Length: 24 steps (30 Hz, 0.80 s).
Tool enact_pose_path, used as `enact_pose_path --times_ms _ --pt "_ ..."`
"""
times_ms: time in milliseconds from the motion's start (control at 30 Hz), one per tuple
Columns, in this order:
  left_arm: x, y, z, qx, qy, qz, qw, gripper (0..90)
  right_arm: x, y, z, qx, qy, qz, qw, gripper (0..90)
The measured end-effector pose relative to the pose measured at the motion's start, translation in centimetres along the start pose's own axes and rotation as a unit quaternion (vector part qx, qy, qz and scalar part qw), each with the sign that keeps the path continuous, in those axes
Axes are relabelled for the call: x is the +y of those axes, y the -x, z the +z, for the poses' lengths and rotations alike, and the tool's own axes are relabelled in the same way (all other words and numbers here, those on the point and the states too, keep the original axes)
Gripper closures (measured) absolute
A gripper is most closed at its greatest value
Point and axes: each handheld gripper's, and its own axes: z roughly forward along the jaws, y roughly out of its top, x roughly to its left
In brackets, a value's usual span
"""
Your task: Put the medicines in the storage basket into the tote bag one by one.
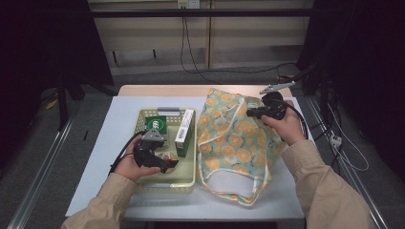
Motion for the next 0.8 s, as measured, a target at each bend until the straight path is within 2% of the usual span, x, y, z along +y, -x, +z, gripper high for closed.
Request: enact_pose_path --times_ms 33,167,300,433,500,567,633,700,800 --pt "-0.2 0.0 0.2 -0.002 -0.003 0.002 1.0000 6.8 0.0 0.0 0.0 0.000 0.000 0.000 1.0000 90.0" --pt "-0.6 -0.3 0.6 -0.004 -0.011 -0.024 0.9996 7.8 0.0 0.0 -0.1 -0.001 -0.001 -0.001 1.0000 90.0" --pt "-0.6 -0.2 1.0 0.001 -0.024 -0.016 0.9996 8.3 0.0 0.0 -0.2 -0.001 0.000 -0.002 1.0000 90.0" --pt "-0.7 -0.2 1.6 -0.002 -0.055 -0.007 0.9985 10.1 -0.1 0.1 -0.2 0.000 -0.001 -0.001 1.0000 90.0" --pt "-0.8 -0.3 1.8 -0.008 -0.060 -0.014 0.9981 10.4 -0.2 0.0 -0.2 0.000 -0.001 -0.001 1.0000 90.0" --pt "-0.9 -0.2 1.9 0.000 -0.059 -0.026 0.9979 12.0 -0.2 0.0 -0.1 0.000 -0.002 -0.002 1.0000 90.0" --pt "-1.0 -0.4 2.0 -0.003 -0.079 -0.030 0.9964 15.1 -0.2 0.0 -0.1 0.001 -0.002 -0.002 1.0000 90.0" --pt "-1.1 -0.4 2.1 0.003 -0.086 -0.038 0.9956 17.0 -0.2 0.0 0.0 0.002 -0.002 -0.002 1.0000 90.0" --pt "-1.0 -0.2 2.2 0.007 -0.089 -0.029 0.9956 19.0 -0.2 -0.1 0.1 0.004 -0.001 -0.002 1.0000 90.0"
